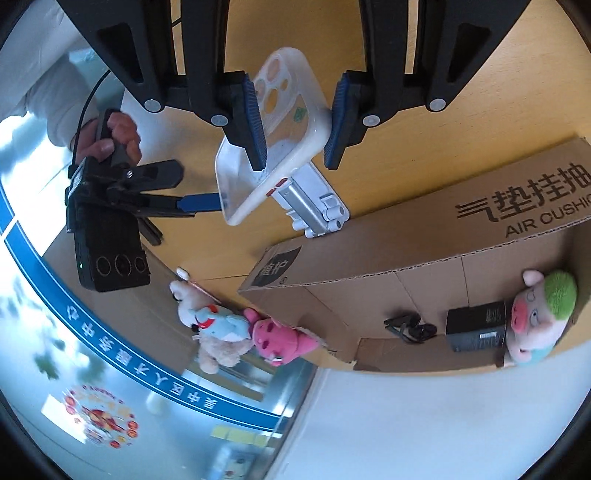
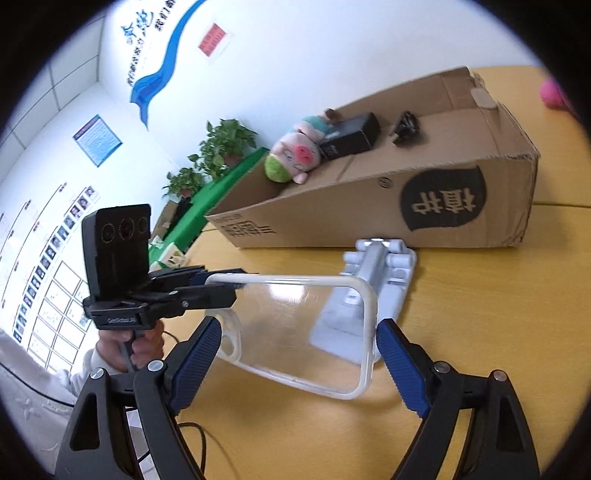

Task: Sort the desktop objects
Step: 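Close the right gripper on the phone case rim and lift it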

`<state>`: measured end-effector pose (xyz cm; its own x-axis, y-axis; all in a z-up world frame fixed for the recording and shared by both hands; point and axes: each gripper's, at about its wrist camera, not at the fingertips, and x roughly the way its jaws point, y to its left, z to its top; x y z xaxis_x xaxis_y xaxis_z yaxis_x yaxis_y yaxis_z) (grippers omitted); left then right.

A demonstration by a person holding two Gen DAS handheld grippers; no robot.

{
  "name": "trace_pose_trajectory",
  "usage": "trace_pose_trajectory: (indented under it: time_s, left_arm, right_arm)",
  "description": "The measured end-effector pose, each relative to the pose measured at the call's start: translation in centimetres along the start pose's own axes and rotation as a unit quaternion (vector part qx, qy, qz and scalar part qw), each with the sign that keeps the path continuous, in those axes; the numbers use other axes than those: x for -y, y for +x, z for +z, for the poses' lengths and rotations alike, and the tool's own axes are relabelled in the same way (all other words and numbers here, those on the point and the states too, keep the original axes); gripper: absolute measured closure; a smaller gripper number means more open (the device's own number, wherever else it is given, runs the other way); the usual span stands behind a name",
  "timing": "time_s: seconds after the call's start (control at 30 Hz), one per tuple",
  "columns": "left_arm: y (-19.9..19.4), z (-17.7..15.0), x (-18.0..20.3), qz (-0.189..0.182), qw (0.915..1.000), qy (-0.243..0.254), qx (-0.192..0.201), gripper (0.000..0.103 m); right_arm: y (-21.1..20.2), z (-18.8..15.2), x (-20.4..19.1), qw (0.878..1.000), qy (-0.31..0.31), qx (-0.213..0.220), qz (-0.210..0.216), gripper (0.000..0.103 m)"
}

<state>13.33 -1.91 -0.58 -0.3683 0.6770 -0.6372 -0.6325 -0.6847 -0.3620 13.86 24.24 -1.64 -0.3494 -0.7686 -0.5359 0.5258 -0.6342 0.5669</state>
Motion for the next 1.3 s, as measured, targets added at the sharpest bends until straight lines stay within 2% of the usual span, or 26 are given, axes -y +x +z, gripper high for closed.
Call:
trace_pose_trajectory:
  time_s: [0.2, 0.33, 0.4, 0.47, 0.53, 0.57, 0.63, 0.7, 0.73, 0.83, 1.03, 1.3]
  left_arm:
    - [-1.6, -1.9, 1.1, 0.030, 0.9983, 0.050, 0.010, 0.072]
    - [-1.5, -2.5, 3.0, 0.038, 0.9944, 0.098, 0.005, 0.072]
    - [-1.2, -2.6, 3.1, 0.044, 0.9945, 0.095, -0.005, 0.069]
    - [-0.9, -2.5, 2.4, 0.047, 0.9965, 0.064, -0.026, 0.065]
    - [-0.9, -2.5, 1.1, 0.044, 0.9980, 0.010, -0.044, 0.054]
    - [-1.0, -2.6, 0.6, 0.043, 0.9978, -0.012, -0.048, 0.048]
    - [-1.3, -3.1, -0.9, 0.039, 0.9954, -0.070, -0.053, 0.044]
    - [-1.2, -3.7, -2.3, 0.037, 0.9894, -0.128, -0.059, 0.044]
    - [-1.1, -4.1, -3.2, 0.032, 0.9837, -0.165, -0.063, 0.044]
    - [-0.6, -4.9, -4.7, -0.003, 0.9709, -0.232, -0.060, 0.044]
    - [0.5, -5.1, -5.7, -0.018, 0.9638, -0.261, -0.052, 0.044]
    - [0.1, -3.9, -6.0, -0.031, 0.9658, -0.256, -0.028, 0.044]
  right_arm:
    - [-1.6, -1.9, -2.3, 0.999, -0.028, 0.018, 0.040, 0.017]
    - [-0.9, -2.6, -3.6, 0.998, -0.048, -0.005, 0.033, 0.018]
    - [-0.8, -2.5, -3.4, 0.999, -0.043, -0.010, 0.023, 0.018]
    - [-0.7, -2.0, -2.3, 1.000, -0.022, -0.015, 0.002, 0.017]
    - [-0.5, -1.4, -1.2, 1.000, 0.000, -0.022, -0.022, 0.017]
    - [-0.3, -0.9, -0.7, 0.999, 0.009, -0.026, -0.031, 0.017]
    - [0.2, -0.4, -0.2, 0.999, 0.019, -0.033, -0.035, 0.017]
    - [1.2, 0.1, -0.1, 0.998, 0.024, -0.045, -0.038, 0.017]
    - [1.7, 0.2, -0.1, 0.998, 0.023, -0.051, -0.040, 0.017]
    - [3.4, 0.7, -0.4, 0.996, 0.014, -0.067, -0.051, 0.018]
    - [5.1, 1.4, 0.0, 0.996, 0.018, -0.074, -0.048, 0.018]
    - [4.3, 1.4, -0.7, 0.998, 0.015, -0.054, -0.039, 0.019]
